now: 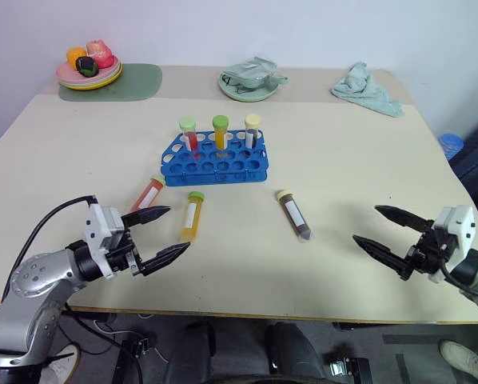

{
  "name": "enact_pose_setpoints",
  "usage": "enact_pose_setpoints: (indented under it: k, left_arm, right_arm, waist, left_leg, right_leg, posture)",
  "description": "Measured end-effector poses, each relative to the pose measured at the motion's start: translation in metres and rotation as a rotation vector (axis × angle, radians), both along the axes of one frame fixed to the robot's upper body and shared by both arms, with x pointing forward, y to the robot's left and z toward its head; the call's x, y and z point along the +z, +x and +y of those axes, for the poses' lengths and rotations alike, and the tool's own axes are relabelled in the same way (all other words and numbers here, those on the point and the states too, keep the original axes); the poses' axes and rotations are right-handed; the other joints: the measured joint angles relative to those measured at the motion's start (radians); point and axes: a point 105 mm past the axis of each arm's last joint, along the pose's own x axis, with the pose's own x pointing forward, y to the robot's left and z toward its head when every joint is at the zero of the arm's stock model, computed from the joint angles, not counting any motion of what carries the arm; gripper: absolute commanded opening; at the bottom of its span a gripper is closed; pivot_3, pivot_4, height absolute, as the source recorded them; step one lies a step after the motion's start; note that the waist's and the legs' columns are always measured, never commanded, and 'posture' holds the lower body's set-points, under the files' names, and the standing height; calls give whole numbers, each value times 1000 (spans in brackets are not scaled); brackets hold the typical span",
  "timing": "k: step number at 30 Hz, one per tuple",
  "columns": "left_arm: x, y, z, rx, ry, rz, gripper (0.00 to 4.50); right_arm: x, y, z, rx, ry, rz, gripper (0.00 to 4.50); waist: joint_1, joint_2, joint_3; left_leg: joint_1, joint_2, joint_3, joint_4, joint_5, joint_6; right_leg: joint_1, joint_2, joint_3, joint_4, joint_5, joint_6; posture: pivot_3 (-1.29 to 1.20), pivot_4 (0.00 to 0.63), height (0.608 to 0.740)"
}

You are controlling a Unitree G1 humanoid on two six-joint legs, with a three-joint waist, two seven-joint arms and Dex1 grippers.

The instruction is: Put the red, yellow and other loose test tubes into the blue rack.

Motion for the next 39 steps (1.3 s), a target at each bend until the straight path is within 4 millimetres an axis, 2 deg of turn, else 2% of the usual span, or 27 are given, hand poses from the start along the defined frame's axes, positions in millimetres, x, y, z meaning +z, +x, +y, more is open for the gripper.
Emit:
enact_pose_setpoints:
  k: [5,14,24,31,39]
  left_arm:
    - [-8,1,-6,17,-9,8,4449]
    - [-8,3,-9,33,-21,0,4449]
    - [-6,6,-14,30,-25,-16,4449]
    - [5,8,-20,14,-82,36,4449]
    - [12,-9,-14,-158,16,116,4449]
  right_arm:
    - [-2,0,1,-5,9,-3,4415]
    - [-7,3,6,0,-10,-19,4415]
    - [1,11,17,72,-33,-33,4415]
    - [8,30,31,77,-111,32,4415]
    - [11,55,55,98,-179,239,4415]
  waist:
    - [0,0,0]
    - [-1,0,0]
    - [0,0,0]
    - [-2,0,0]
    - [-3,0,0]
  left_leg:
    - [0,0,0,3,-1,1]
    - [0,0,0,4,-1,1]
    - [0,0,0,4,-1,1]
    - [0,0,0,5,-1,1]
    - [0,0,0,5,-1,1]
  right_leg:
    - [2,0,0,0,0,0]
    - [2,0,0,1,0,0]
    - [2,0,0,1,0,0]
    - [1,0,0,3,0,0]
    - [-1,0,0,4,0,0]
  posture:
    - [0,150,740]
    - [0,150,740]
    - [0,150,740]
    - [0,150,740]
    - [0,150,740]
